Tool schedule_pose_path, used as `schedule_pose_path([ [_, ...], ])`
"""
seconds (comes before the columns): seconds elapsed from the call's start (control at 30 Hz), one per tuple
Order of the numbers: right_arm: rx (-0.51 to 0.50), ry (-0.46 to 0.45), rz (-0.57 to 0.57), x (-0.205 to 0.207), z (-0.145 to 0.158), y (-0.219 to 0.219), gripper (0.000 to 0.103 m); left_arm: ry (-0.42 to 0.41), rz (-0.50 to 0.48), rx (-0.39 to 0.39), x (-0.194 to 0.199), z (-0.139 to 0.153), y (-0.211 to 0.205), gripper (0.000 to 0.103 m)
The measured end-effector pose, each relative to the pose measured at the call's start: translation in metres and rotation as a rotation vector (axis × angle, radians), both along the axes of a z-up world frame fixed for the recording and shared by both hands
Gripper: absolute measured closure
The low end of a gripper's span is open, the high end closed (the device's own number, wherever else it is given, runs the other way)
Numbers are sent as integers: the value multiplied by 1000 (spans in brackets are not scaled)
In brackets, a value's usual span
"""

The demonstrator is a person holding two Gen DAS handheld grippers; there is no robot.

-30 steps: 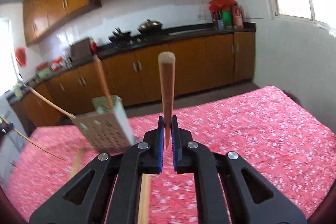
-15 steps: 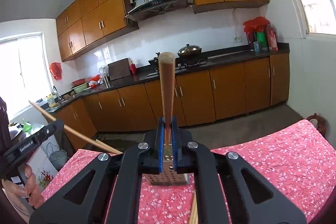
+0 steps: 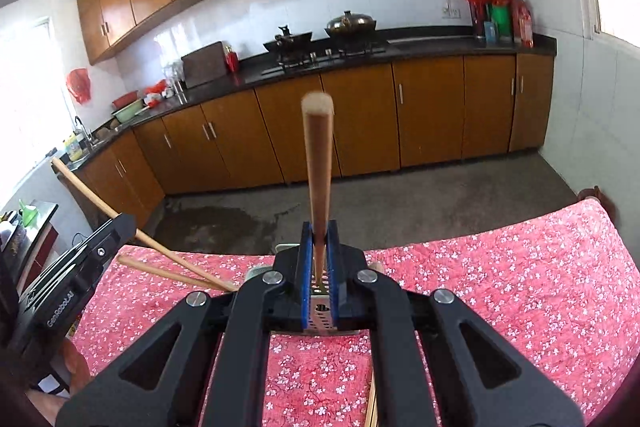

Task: Organize utensils
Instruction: 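Carry the chopstick into the holder and open the right tool while the left tool does likewise, then return to the table and grasp a chopstick with the right tool while the left tool grasps one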

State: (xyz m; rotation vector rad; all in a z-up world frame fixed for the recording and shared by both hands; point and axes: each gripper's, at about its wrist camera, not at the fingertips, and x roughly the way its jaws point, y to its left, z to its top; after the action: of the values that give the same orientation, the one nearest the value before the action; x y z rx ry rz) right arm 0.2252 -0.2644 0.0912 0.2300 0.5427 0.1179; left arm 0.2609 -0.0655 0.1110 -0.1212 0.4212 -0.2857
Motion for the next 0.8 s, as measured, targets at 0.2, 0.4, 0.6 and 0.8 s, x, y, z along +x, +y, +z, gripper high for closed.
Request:
schedule_pose_path([
  [0.2, 3, -30, -3, -3, 4, 1, 79, -39, 0, -4, -8, 9, 7, 80],
  [0.4, -20, -139, -50, -35, 28, -9, 78, -84, 24, -18, -35, 24, 24, 73],
  [0.6, -73, -155, -150, -74, 18, -43, 77, -85, 111, 38, -76, 12, 62, 66],
  [0.8, -60, 107, -163, -68, -78, -69, 79, 77, 209, 130, -83, -62, 99, 65],
])
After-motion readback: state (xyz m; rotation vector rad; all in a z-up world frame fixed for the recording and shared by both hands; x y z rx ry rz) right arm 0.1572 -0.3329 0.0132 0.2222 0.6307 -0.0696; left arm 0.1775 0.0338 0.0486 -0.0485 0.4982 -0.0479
